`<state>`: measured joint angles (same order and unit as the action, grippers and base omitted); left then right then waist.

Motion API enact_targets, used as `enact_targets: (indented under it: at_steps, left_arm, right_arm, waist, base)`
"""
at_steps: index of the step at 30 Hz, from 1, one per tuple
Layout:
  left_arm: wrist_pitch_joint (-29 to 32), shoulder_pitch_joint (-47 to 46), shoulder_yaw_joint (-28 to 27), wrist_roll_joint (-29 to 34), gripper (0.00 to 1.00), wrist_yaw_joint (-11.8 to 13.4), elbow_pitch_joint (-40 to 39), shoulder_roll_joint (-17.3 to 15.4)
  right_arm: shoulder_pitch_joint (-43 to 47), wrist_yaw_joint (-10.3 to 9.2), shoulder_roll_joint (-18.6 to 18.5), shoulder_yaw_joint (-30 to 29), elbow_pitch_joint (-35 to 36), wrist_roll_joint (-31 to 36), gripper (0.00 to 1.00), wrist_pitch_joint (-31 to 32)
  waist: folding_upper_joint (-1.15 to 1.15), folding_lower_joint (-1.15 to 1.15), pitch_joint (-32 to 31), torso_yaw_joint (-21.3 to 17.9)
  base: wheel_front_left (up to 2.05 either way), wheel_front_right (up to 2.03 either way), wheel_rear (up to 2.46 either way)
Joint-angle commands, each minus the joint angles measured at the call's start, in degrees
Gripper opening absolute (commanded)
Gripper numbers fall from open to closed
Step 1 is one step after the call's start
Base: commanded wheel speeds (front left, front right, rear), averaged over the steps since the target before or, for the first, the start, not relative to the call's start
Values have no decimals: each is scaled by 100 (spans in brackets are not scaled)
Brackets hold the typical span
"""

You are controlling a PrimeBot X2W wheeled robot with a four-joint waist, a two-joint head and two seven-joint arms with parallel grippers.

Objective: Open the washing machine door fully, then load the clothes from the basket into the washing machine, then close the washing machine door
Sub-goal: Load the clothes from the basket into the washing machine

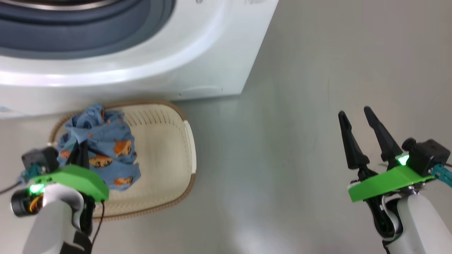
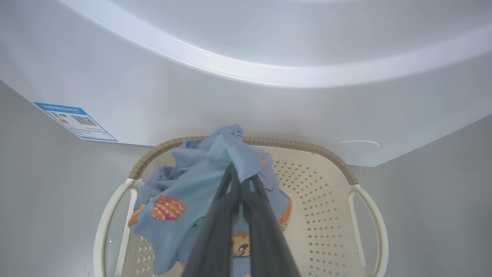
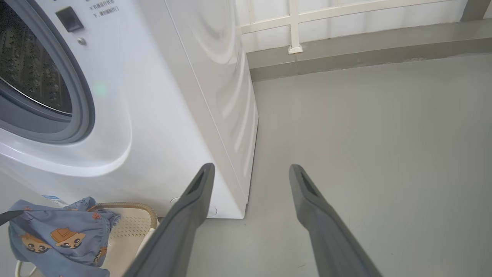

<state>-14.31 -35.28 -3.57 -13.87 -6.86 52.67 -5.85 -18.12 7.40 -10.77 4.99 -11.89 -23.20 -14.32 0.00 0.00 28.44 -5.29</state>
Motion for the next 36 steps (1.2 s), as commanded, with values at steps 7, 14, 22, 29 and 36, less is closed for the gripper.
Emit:
enact_targets:
  at_steps: [7,14,22,29,36]
  left_arm:
    - [-68,921,-297,159,0,-44,-1024,-36]
    - [-68,1477,-348,198,0,-56,-1798,63]
    - [-69,2320,-462,219,0,-61,-2849,179]
    - [-69,3012,-494,318,0,-61,-3664,247]
    - [-69,3481,-398,310,0,60,-4292,288]
  right_arm:
    - [530,9,-118,-38,55,55,100,-68]
    - [786,9,-165,-193,81,82,100,-68]
    - [1098,9,-154,-369,106,111,100,-68]
    - [1398,9,-145,-572,167,133,100,-68]
    - [1581,9,-110,-698,207,159,100,-68]
  waist:
    - [0,0,-1039,81]
    - [0,0,-1392,135]
    - [0,0,-1769,130]
    - [0,0,-1953,149]
    - [0,0,-2006,155]
  base:
    - [0,0,0]
    - [0,0,0]
    - [0,0,0]
    - [0,0,0]
    - [0,0,0]
